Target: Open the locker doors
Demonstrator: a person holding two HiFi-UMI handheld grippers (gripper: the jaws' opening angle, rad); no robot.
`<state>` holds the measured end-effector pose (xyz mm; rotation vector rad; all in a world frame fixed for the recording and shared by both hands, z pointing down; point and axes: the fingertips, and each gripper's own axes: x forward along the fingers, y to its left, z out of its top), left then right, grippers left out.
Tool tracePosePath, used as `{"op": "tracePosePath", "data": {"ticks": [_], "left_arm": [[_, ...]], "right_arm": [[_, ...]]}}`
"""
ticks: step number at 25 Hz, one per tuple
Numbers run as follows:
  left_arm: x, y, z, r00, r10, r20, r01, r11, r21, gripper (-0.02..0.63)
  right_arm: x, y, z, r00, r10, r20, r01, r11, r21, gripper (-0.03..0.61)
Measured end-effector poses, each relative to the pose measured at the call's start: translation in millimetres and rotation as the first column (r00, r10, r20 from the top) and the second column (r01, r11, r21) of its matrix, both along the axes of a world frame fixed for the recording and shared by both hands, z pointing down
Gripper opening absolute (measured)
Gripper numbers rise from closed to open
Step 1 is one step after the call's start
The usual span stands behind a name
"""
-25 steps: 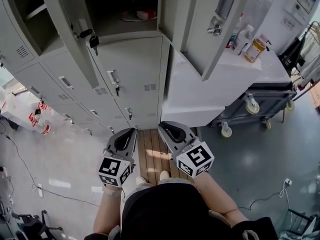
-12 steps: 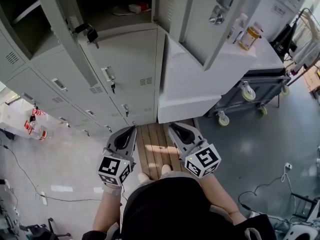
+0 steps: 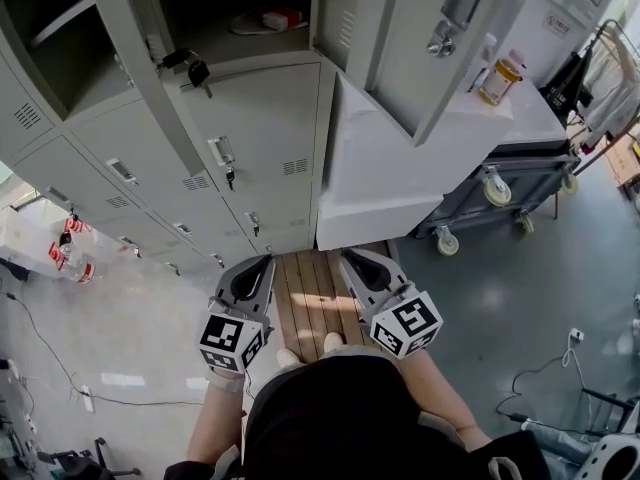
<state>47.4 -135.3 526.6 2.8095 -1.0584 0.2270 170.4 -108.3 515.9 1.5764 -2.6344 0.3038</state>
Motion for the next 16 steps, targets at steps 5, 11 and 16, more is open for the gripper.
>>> {"op": "tracePosePath", "data": {"ticks": [5, 11, 16], "left_arm": [[-4, 0, 0, 1.0, -0.006, 0.005, 0.006, 1.0, 0.001, 0.018], [-5, 0, 1, 1.0, -0.006, 0.015, 0.006, 1.0, 0.0, 0.018], [-4, -1, 0, 1.0, -0.008, 0.01, 0.008, 1.0, 0.004, 0.018]], "right_arm": [[-2, -2, -2, 1.0, 0.001, 0.008, -0.001, 1.0, 0.005, 0.051], [-2, -3, -4, 1.0, 0.009, 0.02, -0.009, 1.0, 0.009, 0.051], [1, -6, -11, 0.999, 0.014, 0.038, -0.014, 1.0, 0.02, 0.051]]}}
